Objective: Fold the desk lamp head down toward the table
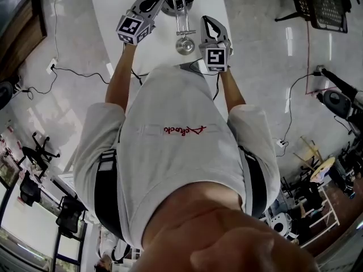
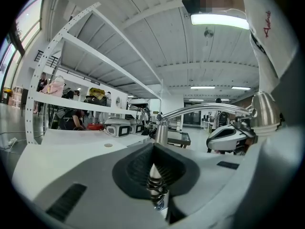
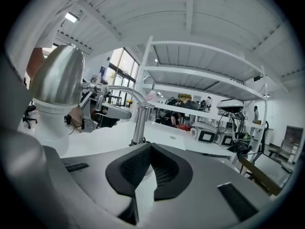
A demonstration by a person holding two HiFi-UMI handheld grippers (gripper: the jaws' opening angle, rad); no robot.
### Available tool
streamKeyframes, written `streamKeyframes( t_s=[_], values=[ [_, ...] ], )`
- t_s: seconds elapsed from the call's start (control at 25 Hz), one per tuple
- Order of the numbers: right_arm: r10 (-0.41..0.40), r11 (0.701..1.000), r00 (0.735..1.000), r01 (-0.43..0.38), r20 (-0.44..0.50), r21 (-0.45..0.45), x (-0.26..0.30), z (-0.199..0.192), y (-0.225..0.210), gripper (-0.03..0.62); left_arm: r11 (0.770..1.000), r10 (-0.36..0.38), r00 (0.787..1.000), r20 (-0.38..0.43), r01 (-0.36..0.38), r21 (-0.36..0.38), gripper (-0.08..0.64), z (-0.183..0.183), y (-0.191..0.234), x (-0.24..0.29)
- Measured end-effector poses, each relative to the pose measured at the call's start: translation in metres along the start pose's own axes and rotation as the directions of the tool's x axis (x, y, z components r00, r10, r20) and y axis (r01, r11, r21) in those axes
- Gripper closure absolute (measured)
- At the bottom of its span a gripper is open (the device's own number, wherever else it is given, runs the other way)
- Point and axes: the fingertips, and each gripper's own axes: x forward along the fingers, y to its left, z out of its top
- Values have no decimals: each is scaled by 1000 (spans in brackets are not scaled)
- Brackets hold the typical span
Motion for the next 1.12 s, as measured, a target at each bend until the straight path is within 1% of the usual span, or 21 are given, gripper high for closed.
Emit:
streamKeyframes(
  t_s=[0.04,0.12,0.2,0.28,0.36,0.44,0.6,0.8,0.96,1.12],
  values=[
    [8,1000,1000,-8,-4,16,-1,-1,2,575,1000,0,1000,4,0,-7,534,1,0,-2],
    [8,996,1000,-8,-7,85,-3,-1,2,575,1000,2,1000,19,-2,-30,533,5,-2,-5],
    [-12,987,1000,12,-4,162,-9,-2,-1,575,999,7,999,35,-5,-47,534,9,-7,-10],
    [-35,973,999,34,2,229,-15,-2,-3,575,999,9,999,41,-7,-49,533,10,-13,-17],
    [-58,963,998,55,4,262,-18,0,-4,575,999,15,999,42,-12,-48,534,10,-20,-25],
    [-83,962,997,79,4,263,-23,2,-3,577,999,18,999,45,-16,-49,534,9,-27,-35],
    [-140,963,990,135,4,235,-39,4,2,577,999,8,999,43,-6,-52,533,0,-43,-51],
    [-194,952,981,190,-9,239,-67,2,24,577,998,-12,999,36,14,-54,533,-10,-65,-75],
    [-224,938,975,213,7,274,-85,6,45,577,998,-41,999,31,42,-47,534,-15,-85,-90],
    [-211,942,977,200,13,268,-99,6,65,578,998,-49,999,20,50,-42,534,-24,-105,-105]
  ],
)
